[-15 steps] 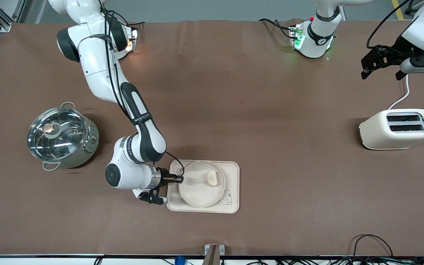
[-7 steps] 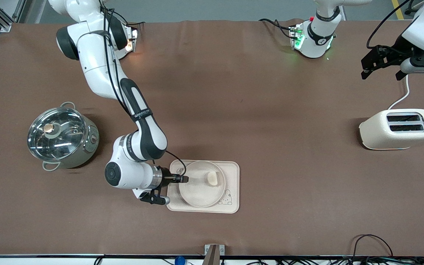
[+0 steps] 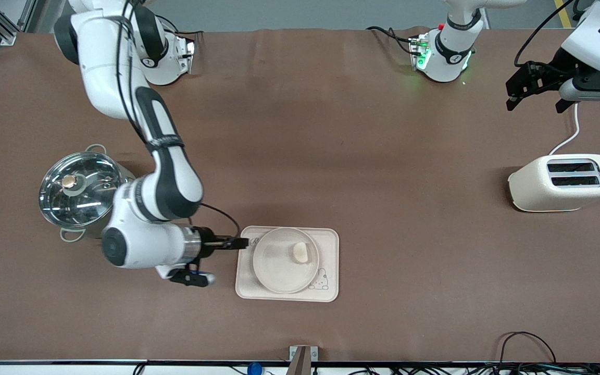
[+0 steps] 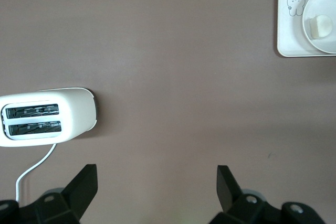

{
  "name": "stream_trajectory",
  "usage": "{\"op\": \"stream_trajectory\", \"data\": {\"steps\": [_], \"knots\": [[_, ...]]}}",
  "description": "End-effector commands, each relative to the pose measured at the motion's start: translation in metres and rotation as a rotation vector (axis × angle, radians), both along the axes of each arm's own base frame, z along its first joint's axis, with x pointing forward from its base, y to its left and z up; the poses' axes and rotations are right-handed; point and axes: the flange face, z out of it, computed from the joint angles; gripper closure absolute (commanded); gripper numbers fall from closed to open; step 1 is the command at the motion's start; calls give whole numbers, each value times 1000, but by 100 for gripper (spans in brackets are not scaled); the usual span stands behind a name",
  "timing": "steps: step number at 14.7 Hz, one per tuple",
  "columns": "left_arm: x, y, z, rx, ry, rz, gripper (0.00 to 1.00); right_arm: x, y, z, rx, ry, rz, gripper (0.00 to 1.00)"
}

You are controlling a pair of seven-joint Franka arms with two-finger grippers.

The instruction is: Place bun in plate and plate on tray

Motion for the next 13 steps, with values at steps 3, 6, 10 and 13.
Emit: {"op": "stream_trajectory", "data": {"steps": [3, 6, 10, 13], "knots": [[-4, 1, 5, 8, 25, 0, 0, -60, -83, 138, -188, -35, 33, 0], [-5, 1, 4, 8, 27, 0, 0, -110, -131, 168, -316, -50, 84, 0], [-6, 3, 5, 9, 30, 2, 0, -148, -188, 181, -370, -37, 42, 0], [-6, 0, 6, 9, 28, -7, 0, -150, -253, 199, -363, -51, -30, 0]]}}
